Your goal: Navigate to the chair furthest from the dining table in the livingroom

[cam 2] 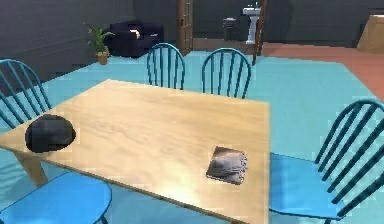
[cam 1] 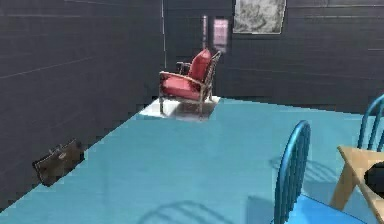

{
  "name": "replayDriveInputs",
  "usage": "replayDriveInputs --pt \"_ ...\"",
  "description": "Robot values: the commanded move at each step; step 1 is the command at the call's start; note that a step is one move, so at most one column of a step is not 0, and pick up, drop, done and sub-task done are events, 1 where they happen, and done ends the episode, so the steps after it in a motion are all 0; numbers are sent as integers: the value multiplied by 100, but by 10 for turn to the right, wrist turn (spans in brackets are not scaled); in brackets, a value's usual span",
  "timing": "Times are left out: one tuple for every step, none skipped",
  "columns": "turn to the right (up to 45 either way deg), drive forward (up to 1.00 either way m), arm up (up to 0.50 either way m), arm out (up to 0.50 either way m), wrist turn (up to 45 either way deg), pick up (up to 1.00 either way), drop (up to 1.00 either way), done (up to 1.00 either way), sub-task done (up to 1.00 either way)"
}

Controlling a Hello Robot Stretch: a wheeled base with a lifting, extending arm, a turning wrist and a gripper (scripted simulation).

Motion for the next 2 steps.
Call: replayDriveInputs --pt "-330 0 0 0 0 0 0 0 0" --pt "0 75 0 0 0 0 0 0 0"
